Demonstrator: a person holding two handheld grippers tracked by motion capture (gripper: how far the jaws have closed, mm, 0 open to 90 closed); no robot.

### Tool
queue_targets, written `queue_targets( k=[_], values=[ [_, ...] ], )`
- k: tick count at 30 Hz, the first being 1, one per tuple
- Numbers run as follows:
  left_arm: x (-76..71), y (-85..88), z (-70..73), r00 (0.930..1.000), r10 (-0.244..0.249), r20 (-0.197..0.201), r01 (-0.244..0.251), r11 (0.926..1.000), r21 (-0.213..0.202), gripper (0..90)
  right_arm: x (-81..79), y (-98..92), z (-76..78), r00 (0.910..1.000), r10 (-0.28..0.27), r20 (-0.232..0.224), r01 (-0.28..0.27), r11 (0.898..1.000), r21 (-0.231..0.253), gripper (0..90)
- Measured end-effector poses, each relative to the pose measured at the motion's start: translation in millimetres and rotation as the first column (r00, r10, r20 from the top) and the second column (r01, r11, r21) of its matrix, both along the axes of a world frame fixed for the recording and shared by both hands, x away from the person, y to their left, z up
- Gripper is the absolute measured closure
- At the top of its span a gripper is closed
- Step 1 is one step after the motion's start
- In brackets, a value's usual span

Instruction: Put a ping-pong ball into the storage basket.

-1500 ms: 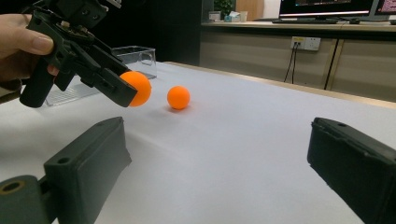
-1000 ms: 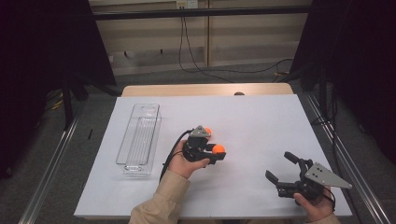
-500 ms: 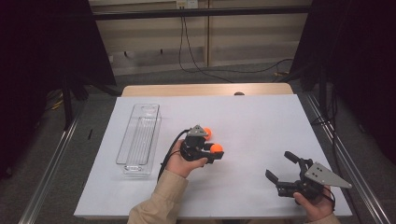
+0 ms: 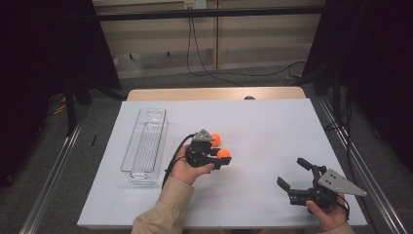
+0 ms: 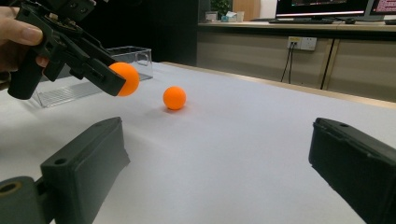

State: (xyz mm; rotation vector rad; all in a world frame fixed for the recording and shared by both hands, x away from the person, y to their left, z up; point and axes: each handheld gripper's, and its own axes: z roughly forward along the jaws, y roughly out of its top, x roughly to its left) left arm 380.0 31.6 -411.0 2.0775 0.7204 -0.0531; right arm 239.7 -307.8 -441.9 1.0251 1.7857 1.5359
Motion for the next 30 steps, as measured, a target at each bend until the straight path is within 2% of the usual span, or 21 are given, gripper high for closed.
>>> queue_targets(
  k=[21, 30],
  values=[
    [3.6, 10.4, 4.6, 0.9997, 0.026, -0.001, -0.026, 0.9996, 0.007, 50.9, 1.2, 0.7, -0.4, 1.0, -0.002, -0.004, 0.002, 1.0, 0.006, 0.6],
    [5.2, 14.9, 6.1, 0.999, 0.043, -0.013, -0.043, 0.999, 0.011, 50.9, 1.7, 1.6, -0.9, 1.0, 0.004, -0.008, -0.004, 1.0, 0.008, 0.0]
  ],
)
